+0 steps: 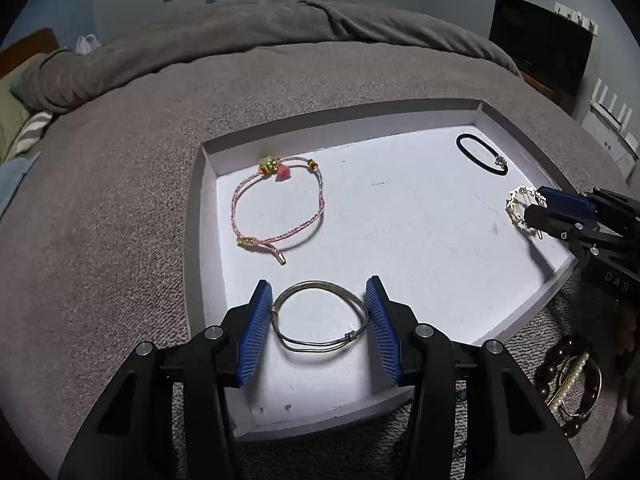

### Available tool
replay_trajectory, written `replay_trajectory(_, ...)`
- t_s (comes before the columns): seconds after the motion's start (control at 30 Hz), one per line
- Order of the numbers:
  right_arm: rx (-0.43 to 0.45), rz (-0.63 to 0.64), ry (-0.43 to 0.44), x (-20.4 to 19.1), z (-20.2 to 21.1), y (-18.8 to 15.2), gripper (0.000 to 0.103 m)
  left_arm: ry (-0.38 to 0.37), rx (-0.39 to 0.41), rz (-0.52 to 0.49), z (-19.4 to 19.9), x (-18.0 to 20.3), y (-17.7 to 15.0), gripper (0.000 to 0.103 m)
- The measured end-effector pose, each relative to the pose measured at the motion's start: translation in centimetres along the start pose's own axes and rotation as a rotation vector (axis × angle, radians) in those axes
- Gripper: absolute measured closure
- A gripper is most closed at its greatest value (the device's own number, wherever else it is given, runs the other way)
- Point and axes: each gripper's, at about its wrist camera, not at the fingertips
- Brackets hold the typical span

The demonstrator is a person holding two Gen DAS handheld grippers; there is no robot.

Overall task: Organize jewelry
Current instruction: 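Lower both held items into the box tray and open both tools, then withdraw both tools from the tray toward the remaining bracelets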

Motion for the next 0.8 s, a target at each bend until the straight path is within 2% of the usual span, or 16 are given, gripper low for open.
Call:
replay_trajectory(0.33, 0.006, -0.014, 0.019, 0.2, 0.2, 0.1, 0.070, 0.003, 0.008, -0.002, 0.0, 0.0, 0.0, 0.050)
replay_trajectory(0.37, 0.011, -0.017, 0.021, 0.3, 0.4, 0.1, 0.068, 0.004, 0.010, -0.001, 0.0, 0.0, 0.0, 0.050)
replay_trajectory(0.4, 0.018, -0.020, 0.023, 0.3, 0.6, 0.0, 0.060, 0.006, 0.014, -0.003, 0.1, 0.1, 0.0, 0.050)
replay_trajectory(0.47, 0.041, -0.025, 0.028, 0.4, 1.1, 0.1, 0.051, 0.016, 0.021, -0.006, 0.2, 0.2, 0.0, 0.048)
replay_trajectory(0.63, 0.067, -0.039, 0.031, 0.7, 1.9, 0.2, 0.046, 0.033, 0.048, -0.011, 0.8, 0.5, 0.0, 0.039)
replay_trajectory(0.8, 0.105, -0.061, 0.022, 1.2, 2.6, 0.3, 0.030, 0.021, 0.096, -0.011, 1.8, 0.7, 0.1, 0.030)
Point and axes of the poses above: each gripper's, at about its wrist camera, not at the fingertips, and z roughly against the way its jaws point, x to its right, y to its top, and after that the axes turned 5 degrees about -x, right-handed
